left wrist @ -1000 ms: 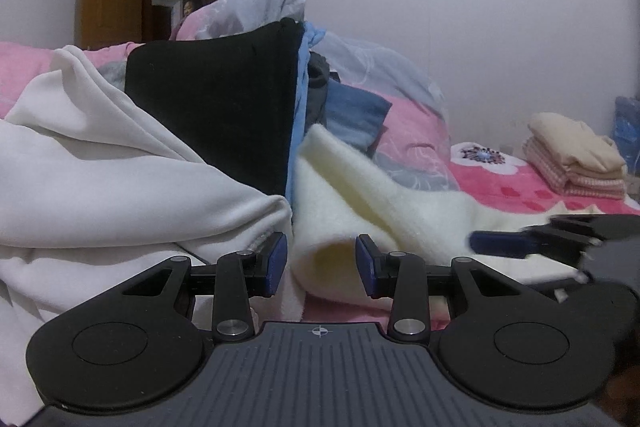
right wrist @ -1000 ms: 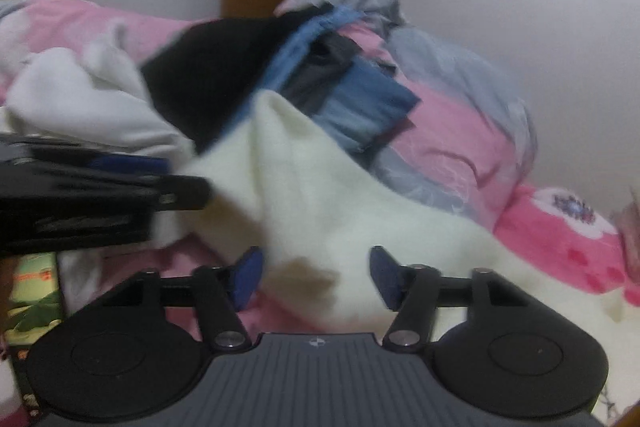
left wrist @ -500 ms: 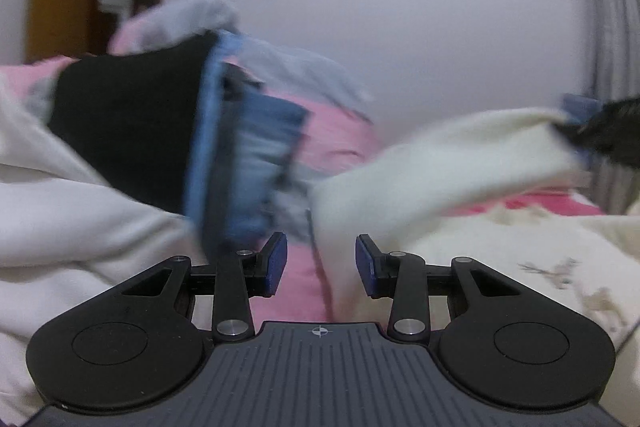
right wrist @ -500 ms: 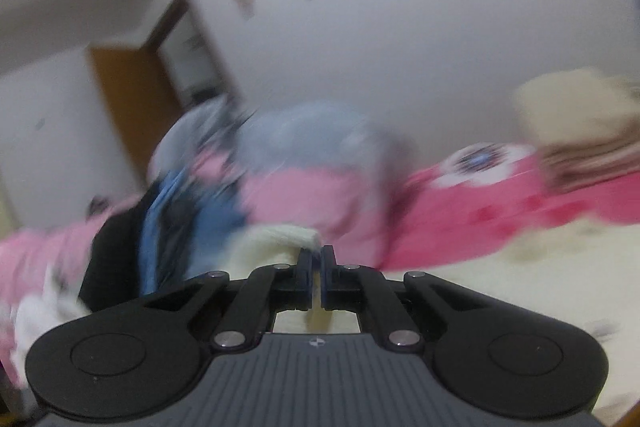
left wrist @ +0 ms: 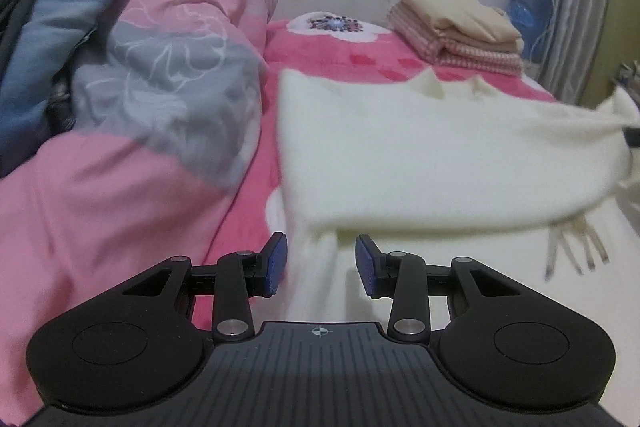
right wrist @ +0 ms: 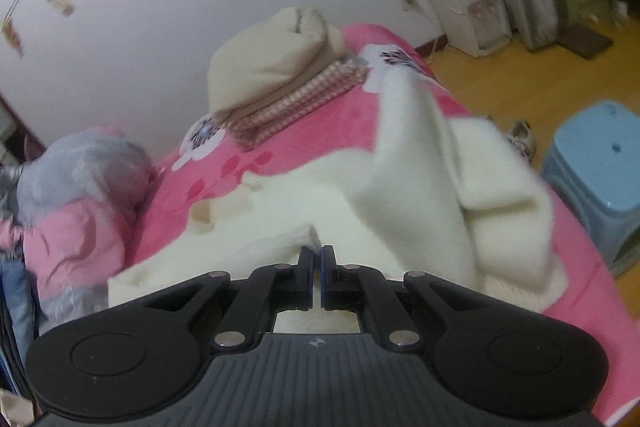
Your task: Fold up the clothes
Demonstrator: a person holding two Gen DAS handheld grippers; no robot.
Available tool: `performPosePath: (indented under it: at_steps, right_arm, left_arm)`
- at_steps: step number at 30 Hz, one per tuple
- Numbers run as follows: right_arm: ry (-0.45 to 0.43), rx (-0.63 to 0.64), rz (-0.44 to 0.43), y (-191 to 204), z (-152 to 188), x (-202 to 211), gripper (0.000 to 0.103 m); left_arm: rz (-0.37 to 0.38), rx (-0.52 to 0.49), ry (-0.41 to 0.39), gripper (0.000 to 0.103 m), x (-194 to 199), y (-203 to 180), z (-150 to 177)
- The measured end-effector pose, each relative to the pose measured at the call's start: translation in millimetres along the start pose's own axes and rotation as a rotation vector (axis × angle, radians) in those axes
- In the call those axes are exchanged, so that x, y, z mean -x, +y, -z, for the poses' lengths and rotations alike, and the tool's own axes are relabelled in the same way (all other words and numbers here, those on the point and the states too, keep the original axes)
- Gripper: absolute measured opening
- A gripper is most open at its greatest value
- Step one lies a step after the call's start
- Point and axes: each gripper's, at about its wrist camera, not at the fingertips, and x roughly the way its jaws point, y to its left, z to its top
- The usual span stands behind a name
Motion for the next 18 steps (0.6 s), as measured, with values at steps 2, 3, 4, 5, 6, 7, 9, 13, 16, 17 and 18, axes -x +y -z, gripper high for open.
performPosePath:
  at_steps: [2,3,4,5,6,7,9,13,16,17,18]
  right_arm:
    - [-0.03,-0.011,-0.022,-3.1,-6.7,5.7,0.002]
    - [-0.036,-0.016,-0.024,-4.5,-8.4,6.5,0.002]
    - [-0.035,-0.019,-0.022,-5.8,-9.0,5.6,0.002]
    - [-0.034,-0.023,-0.019,-7.2,-9.5,4.8,0.002]
    - [-0.033,-0.026,-0.016,-8.6,-10.1,4.0,0.002]
    - [-0.021,-0.028,0.001,-11.5,-9.0,2.0,0.002]
    - [0.028,-0.032,0.053,-21.5,-1.2,-6.9,0.002]
    - [0.066,-0.046,0.128,-43.6,14.3,-15.9,0.002]
    - [0.067,-0.05,0.139,-52.3,16.1,-15.1,0.0]
    - [0.063,-0.046,0.147,-50.0,15.4,-12.3,0.001]
    - [0.05,-0.019,0.16,-43.6,15.6,-7.7,0.001]
  left_arm:
    - [-0.007,-0.025,0.009,0.037,-8.0,-2.4,-3.2]
    - [-0.012,-0.037,0.016,0.037,-12.1,-2.9,-2.2]
    - [-0.018,-0.049,0.023,0.037,-16.2,-3.4,-1.2]
    - [-0.029,-0.058,0.031,0.037,-20.4,-2.7,0.0]
    - [-0.039,-0.062,0.032,0.038,-23.0,-1.3,2.3]
    - [-0.048,-0.062,0.028,0.038,-24.4,0.0,5.2]
    - [-0.062,-0.058,0.018,0.04,-26.0,2.8,10.3]
    - [-0.076,-0.052,-0.003,0.042,-24.9,7.0,11.1]
    - [-0.061,-0.035,0.003,0.043,-23.9,12.2,10.3]
    - [-0.051,-0.033,0.009,0.043,-22.0,13.6,9.3]
    - [-0.038,-0.025,0.013,0.043,-18.8,16.0,7.8]
